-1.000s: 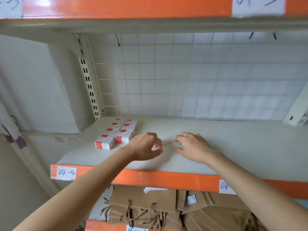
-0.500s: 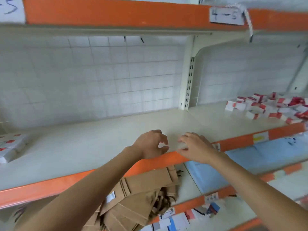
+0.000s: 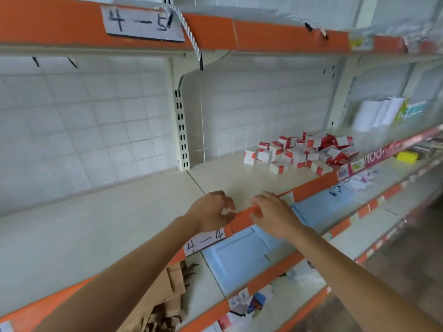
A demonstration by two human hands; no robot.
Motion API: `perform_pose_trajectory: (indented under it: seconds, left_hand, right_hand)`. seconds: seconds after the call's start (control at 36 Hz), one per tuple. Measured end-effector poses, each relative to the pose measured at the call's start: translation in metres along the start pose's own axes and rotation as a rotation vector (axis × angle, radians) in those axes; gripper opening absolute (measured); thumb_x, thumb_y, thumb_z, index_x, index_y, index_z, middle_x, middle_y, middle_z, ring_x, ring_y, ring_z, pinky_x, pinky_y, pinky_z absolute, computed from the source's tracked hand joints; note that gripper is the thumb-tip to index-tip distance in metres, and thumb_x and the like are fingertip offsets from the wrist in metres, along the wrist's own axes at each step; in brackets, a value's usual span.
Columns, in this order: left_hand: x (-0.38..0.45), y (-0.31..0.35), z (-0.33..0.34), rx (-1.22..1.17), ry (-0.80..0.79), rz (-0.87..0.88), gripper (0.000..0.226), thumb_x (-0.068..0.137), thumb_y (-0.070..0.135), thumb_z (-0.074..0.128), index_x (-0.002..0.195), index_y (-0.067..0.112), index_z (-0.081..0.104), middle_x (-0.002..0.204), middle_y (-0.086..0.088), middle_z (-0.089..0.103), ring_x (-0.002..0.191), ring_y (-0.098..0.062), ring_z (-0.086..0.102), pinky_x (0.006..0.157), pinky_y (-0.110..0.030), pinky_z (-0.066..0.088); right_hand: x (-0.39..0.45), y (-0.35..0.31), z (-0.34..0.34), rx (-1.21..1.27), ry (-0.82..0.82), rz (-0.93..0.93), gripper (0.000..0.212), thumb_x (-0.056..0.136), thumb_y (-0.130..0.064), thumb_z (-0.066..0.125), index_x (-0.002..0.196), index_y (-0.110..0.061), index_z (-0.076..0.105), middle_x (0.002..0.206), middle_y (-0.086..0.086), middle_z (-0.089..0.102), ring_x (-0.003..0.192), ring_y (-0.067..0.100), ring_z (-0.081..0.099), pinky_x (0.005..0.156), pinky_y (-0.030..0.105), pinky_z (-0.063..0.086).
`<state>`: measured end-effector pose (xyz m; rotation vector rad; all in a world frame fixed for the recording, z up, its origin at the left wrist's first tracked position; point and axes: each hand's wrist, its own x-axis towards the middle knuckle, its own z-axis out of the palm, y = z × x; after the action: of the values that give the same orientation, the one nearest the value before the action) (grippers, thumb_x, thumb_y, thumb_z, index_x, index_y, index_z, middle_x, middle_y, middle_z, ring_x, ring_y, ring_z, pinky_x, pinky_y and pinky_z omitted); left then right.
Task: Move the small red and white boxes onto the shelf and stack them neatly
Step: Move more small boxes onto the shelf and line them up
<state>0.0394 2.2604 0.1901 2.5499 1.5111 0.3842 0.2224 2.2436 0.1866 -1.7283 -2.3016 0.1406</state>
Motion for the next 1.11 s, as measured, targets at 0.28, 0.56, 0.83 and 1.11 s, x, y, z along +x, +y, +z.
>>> perform_pose_trajectory:
  seconds: [0.28,0.56,0.83,1.11]
  left_hand:
    - [0.109,-0.003,0.019,-0.107,0.022,0.039,0.024,0.091,0.028,0.054,0.110,0.019,0.066,0.107,-0.001,0.062,0.097,-0.017,0.059,0.083,-0.022,0.044]
    - [0.156,-0.018,0.027,-0.074,0.045,-0.002,0.024,0.091,0.027,0.053,0.110,0.021,0.066,0.105,0.002,0.061,0.094,-0.014,0.059,0.080,-0.023,0.044]
    - [0.168,-0.012,0.026,-0.027,0.098,-0.155,0.022,0.090,0.028,0.055,0.107,0.020,0.067,0.102,-0.001,0.063,0.090,-0.017,0.062,0.080,-0.025,0.047]
    - [0.128,0.016,0.059,-0.054,0.205,-0.337,0.017,0.086,0.025,0.060,0.099,0.021,0.070,0.105,-0.004,0.060,0.100,-0.022,0.055,0.089,-0.033,0.045]
  right_hand:
    - [0.080,0.074,-0.031,-0.057,-0.049,0.053,0.043,0.094,-0.026,0.048,0.136,-0.013,0.043,0.135,0.002,0.044,0.127,0.018,0.038,0.102,0.035,0.038]
    - [0.143,0.120,-0.015,-0.117,-0.106,-0.022,0.051,0.091,-0.014,0.048,0.140,-0.015,0.037,0.142,0.001,0.032,0.133,0.019,0.025,0.106,0.033,0.034]
    - [0.189,0.173,-0.008,-0.226,-0.229,-0.100,0.048,0.091,-0.007,0.040,0.138,-0.015,0.034,0.142,0.005,0.032,0.131,0.030,0.030,0.106,0.041,0.033]
    - [0.197,0.166,0.009,0.058,-0.262,-0.289,0.048,0.086,-0.032,0.057,0.125,-0.008,0.044,0.125,0.010,0.045,0.120,0.027,0.042,0.093,0.032,0.037]
